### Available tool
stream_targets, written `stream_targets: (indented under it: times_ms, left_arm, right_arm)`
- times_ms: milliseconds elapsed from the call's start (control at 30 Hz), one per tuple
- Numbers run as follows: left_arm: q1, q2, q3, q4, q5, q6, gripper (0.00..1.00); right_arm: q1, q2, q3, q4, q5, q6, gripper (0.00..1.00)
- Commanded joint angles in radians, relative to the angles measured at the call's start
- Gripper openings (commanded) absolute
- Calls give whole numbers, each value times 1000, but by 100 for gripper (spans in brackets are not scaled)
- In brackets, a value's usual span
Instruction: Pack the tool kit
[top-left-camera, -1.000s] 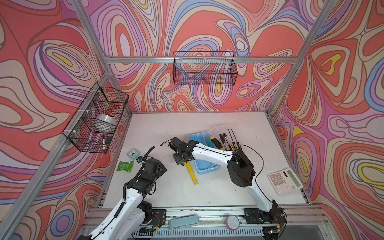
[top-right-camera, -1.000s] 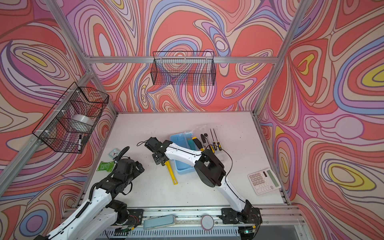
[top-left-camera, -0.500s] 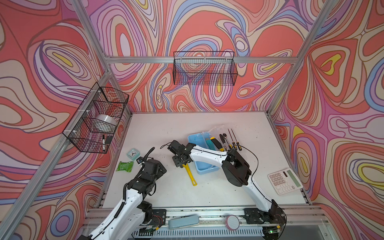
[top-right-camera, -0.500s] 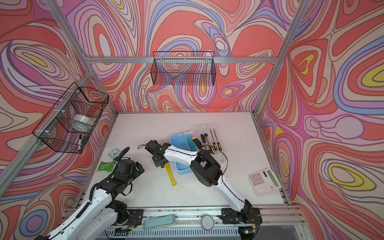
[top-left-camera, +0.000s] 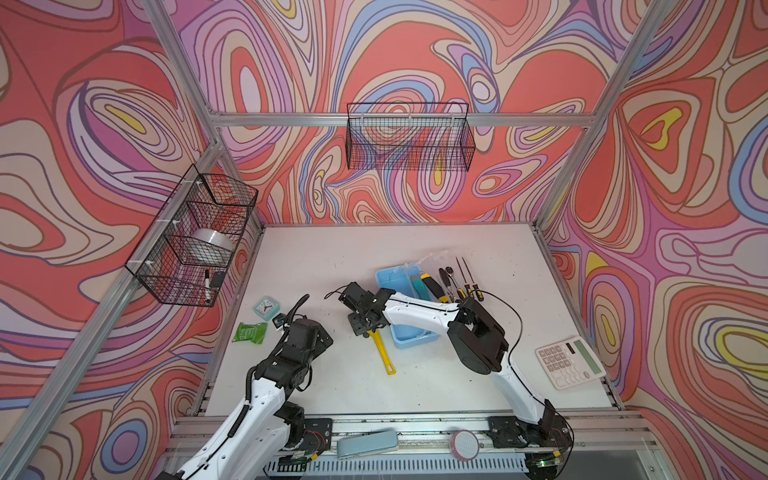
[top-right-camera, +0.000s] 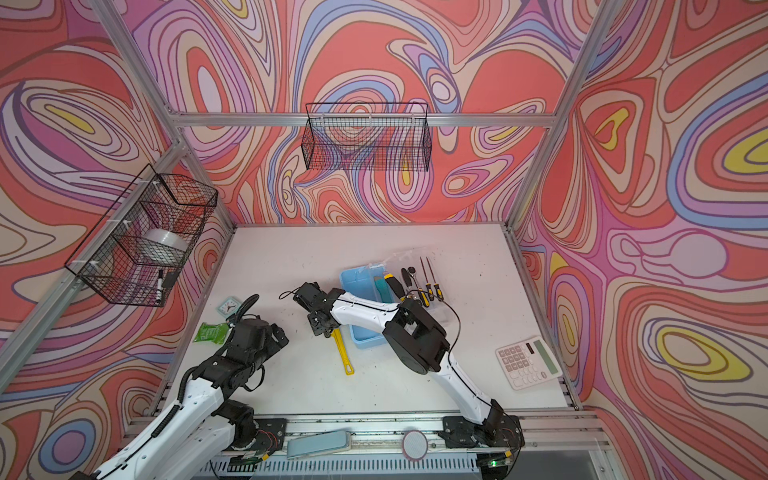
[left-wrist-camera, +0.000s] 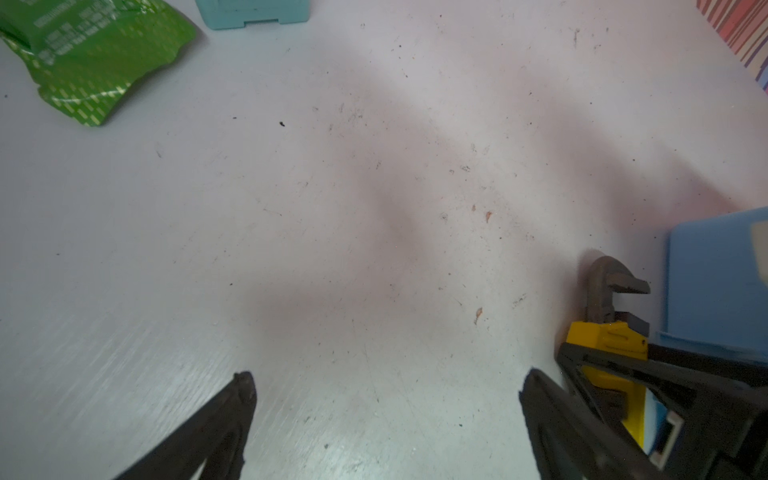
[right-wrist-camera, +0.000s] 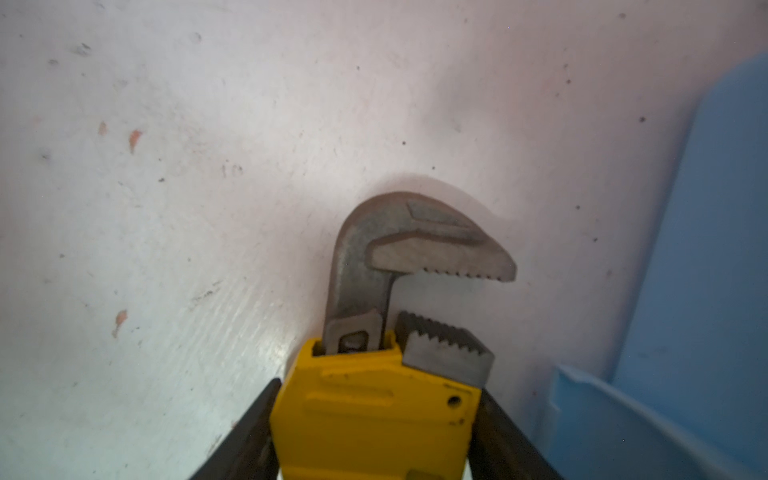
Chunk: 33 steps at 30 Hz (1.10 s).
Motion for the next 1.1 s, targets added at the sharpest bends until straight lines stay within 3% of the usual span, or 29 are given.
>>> stream_targets:
  times_ms: [0,167,400,633,1067]
  left_arm:
    - [8,-15,-14,-25,-10,-15,100]
    - [8,-28,-14,-30,-13,-16,100]
    - [9,-48,-12,-58,-20,-16,100]
    - [9,-66,-17,-60,-19,-19,100]
    - [9,-79,-20,-70,-25,-19,100]
  right_arm:
    - [11,-57,-14,-12,19,19,70]
    - [14,-73,-33,-5,26,13,78]
    - [13,-59,-15,-45,24,27,77]
    - [13,-91,-91,-49,20,37,70]
    - [15,-9,-27,-68,0,29,61]
